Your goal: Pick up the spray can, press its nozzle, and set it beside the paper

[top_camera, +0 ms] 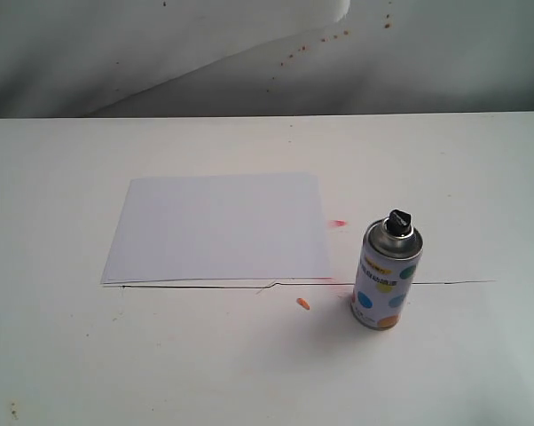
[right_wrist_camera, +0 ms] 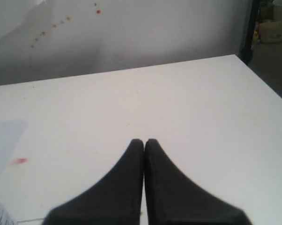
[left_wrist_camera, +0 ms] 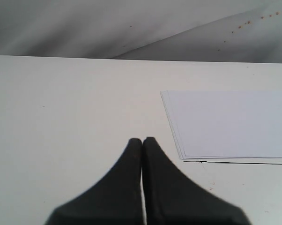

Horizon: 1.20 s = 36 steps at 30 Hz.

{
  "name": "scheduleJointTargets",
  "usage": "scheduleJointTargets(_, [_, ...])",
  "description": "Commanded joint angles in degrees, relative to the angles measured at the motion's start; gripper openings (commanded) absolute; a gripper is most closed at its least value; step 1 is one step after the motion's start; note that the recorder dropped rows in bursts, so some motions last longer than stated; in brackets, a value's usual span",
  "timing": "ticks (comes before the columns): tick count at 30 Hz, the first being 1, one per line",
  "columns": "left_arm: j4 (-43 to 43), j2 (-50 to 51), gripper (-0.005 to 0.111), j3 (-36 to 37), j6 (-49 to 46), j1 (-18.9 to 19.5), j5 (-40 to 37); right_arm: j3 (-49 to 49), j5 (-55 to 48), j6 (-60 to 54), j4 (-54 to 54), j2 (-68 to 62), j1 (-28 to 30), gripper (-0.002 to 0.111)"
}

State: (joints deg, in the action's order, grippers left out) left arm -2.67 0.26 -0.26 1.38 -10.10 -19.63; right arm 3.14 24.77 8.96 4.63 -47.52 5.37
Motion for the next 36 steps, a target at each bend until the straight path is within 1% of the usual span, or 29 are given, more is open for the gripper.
scheduleJointTargets(1, [0.0, -0.3, 0.000, 0.3, 0.0, -0.1, 0.3, -1.0, -2.2, 0.5, 1.6, 0.0, -0.2, 0.000])
scheduleJointTargets(5, [0.0, -0.3, 0.000, 0.3, 0.0, -0.1, 0.3, -1.0, -3.2, 3.3, 5.5, 0.0, -0.2, 0.000])
scheduleJointTargets(8, [0.0, -0.3, 0.000, 0.3, 0.0, -0.1, 0.3, -1.0, -1.2, 3.4, 8.0, -0.3, -0.2, 0.000])
scheduleJointTargets(12, [0.0, -0.3, 0.000, 0.3, 0.0, -0.1, 0.3, -1.0, 3.8, 4.5, 10.1, -2.9, -0.2, 0.000])
scheduleJointTargets(17, [0.0, -0.3, 0.000, 0.3, 0.0, -0.1, 0.3, -1.0, 15.1, 5.5, 10.1, -6.7, -0.2, 0.000])
scheduleJointTargets(20, [0.0, -0.3, 0.000, 0.3, 0.0, -0.1, 0.3, -1.0, 17.2, 5.5, 9.8, -7.0, -0.2, 0.000])
scheduleJointTargets(24, [0.0, -0.3, 0.000, 0.3, 0.0, -0.1, 0.3, -1.0, 18.3, 4.9, 8.1, -7.0, -0.2, 0.000])
scheduleJointTargets(29, [0.0, -0.3, 0.000, 0.3, 0.0, -0.1, 0.3, -1.0, 12.0, 5.0, 12.1, -8.9, -0.2, 0.000])
scheduleJointTargets(32, [0.0, -0.3, 0.000, 0.3, 0.0, -0.1, 0.3, -1.0, 12.3, 7.7, 17.7, -16.0, -0.2, 0.000])
scheduleJointTargets(36, [0.0, -0.3, 0.000, 0.3, 0.0, -0.1, 0.3, -1.0, 21.3, 8.0, 21.3, -27.8, -0.2, 0.000])
